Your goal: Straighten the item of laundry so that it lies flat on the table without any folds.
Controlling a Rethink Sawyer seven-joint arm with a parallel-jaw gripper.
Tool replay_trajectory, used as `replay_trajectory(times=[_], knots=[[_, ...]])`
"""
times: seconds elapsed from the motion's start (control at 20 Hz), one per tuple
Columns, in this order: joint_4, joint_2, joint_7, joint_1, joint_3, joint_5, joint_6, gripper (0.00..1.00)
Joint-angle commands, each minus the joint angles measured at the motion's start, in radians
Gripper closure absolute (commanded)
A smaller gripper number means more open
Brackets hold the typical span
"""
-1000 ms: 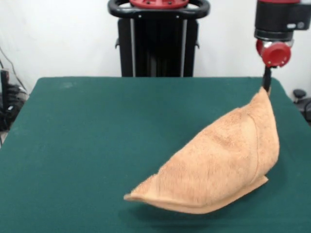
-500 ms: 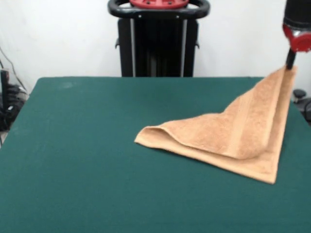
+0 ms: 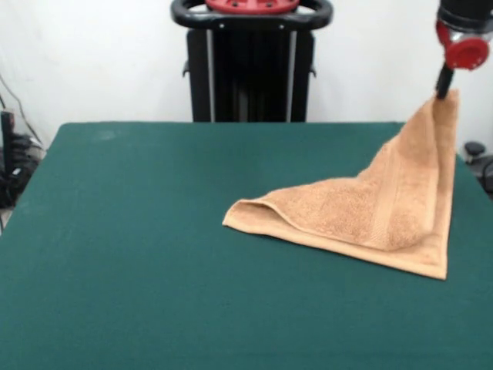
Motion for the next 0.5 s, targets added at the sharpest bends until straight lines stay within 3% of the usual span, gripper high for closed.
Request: replay_trajectory(times=[0.05, 0.25, 0.35, 0.5], knots=[[-0.082, 0.052, 0.054, -0.047, 0.001, -0.099, -0.042, 0.0], [-0.069, 0.038, 0.059, -0.056, 0.0, -0.12, -0.044, 0.0], [-0.102, 0.063, 0.131, -0.023, -0.079, -0.154, -0.003, 0.0], [-0.089, 0.015, 0.092, -0.058, -0.07, -0.157, -0.006, 0.0]])
